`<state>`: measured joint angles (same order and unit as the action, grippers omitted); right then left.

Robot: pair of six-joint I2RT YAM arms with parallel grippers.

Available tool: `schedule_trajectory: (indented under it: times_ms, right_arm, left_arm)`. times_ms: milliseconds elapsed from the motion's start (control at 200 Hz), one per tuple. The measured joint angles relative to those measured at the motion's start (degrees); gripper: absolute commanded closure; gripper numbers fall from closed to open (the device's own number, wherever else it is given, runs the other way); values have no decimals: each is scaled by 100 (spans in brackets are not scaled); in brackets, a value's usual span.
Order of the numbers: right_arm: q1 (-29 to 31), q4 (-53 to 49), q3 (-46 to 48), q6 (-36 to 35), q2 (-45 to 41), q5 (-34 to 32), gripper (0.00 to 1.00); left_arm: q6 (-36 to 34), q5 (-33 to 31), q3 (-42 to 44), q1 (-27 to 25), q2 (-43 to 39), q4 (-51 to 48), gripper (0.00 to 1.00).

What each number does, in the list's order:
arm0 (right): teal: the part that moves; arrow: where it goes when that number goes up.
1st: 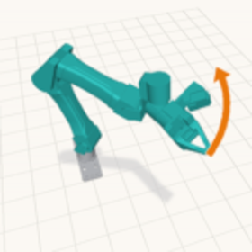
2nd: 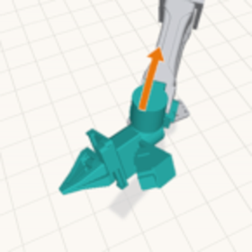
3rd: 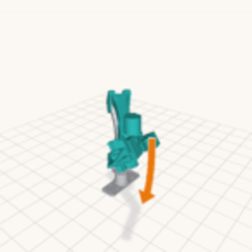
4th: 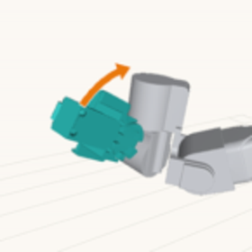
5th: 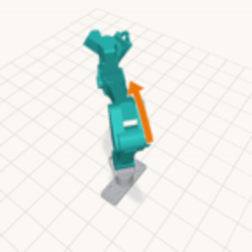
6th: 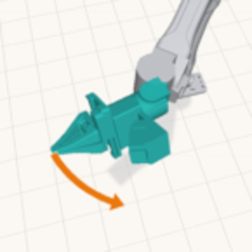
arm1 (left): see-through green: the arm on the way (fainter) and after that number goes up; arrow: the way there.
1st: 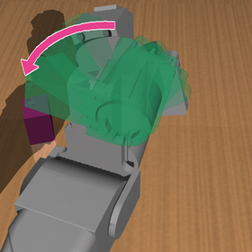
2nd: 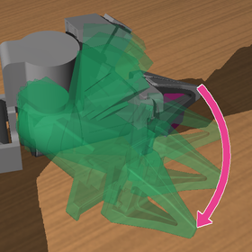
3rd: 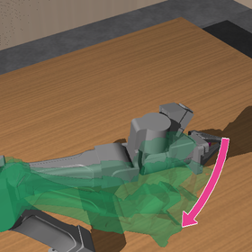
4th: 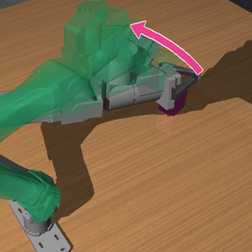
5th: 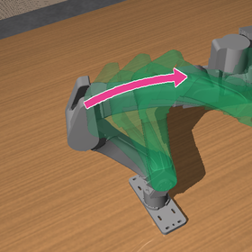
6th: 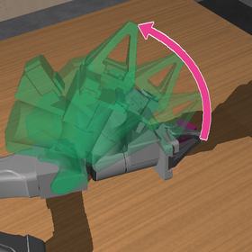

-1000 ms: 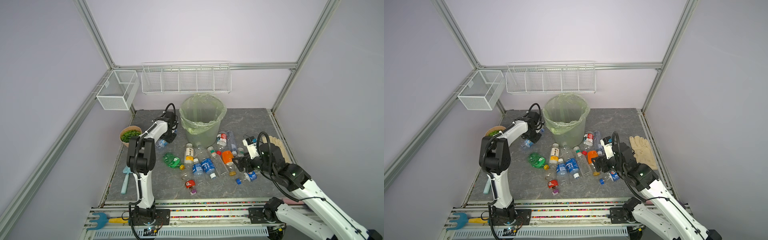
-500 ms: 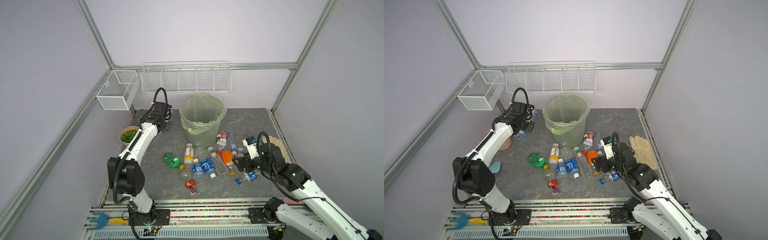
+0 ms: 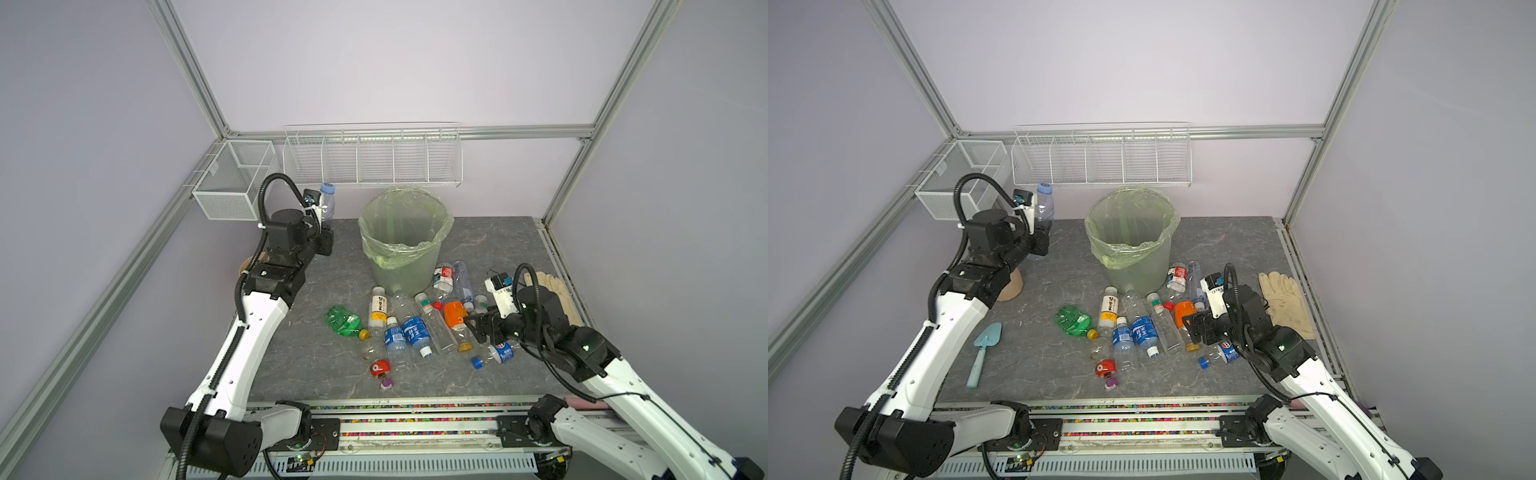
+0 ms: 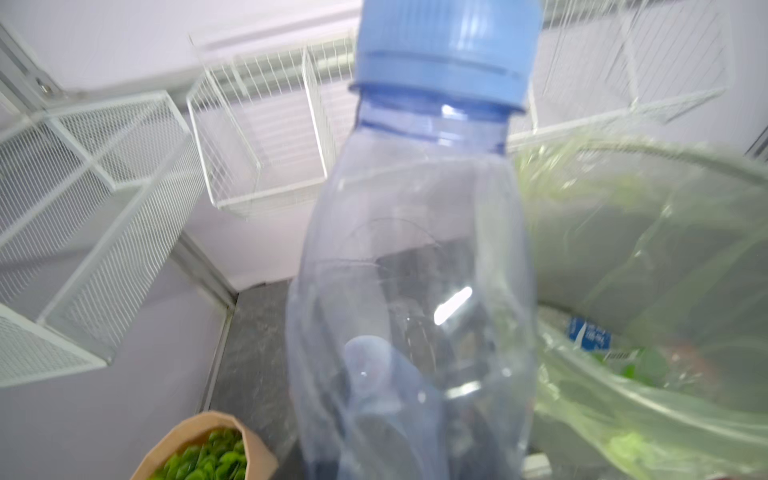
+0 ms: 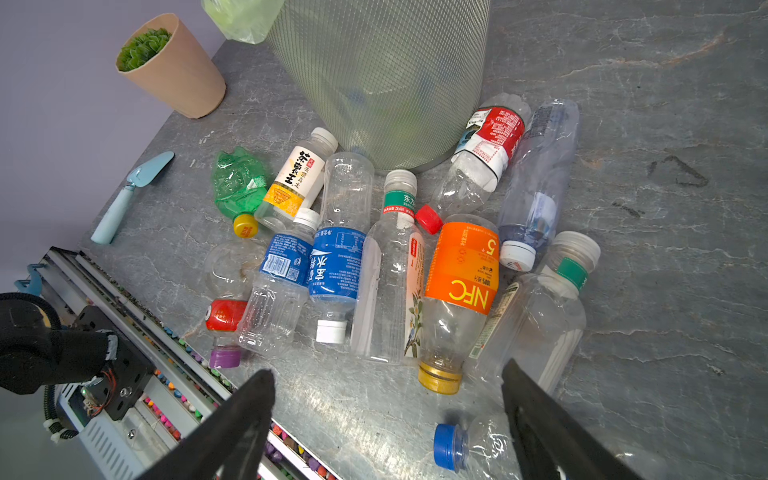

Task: Throw the plastic bottles in the bin
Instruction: 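Lift the blue-capped bottle with the left gripper up over the bin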

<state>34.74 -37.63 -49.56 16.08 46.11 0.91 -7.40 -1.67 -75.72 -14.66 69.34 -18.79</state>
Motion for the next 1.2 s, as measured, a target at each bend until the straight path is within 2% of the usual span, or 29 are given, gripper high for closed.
schedule_trajectory:
  times_ms: [210, 435, 745, 965, 1200]
  right_arm:
    - [0, 0, 0, 9, 31, 2, 12]
    - [0, -2, -2, 26, 37, 2, 12]
    - [0, -22, -133, 42, 39, 0, 12]
    - [0, -24, -146, 44, 160, 0, 12]
    - [0, -24, -146, 44, 142, -2, 12]
  left_arm:
    - [654, 614, 203, 0, -450, 1152, 66]
    - [1762, 1307, 782, -7, -584, 2813, 67]
    - [2771, 1574, 957, -157, -350, 4321, 67]
    - [2951, 1543, 881, -645, 201, 4688, 67]
    - [3077, 1491, 765, -824, 654, 4876, 67]
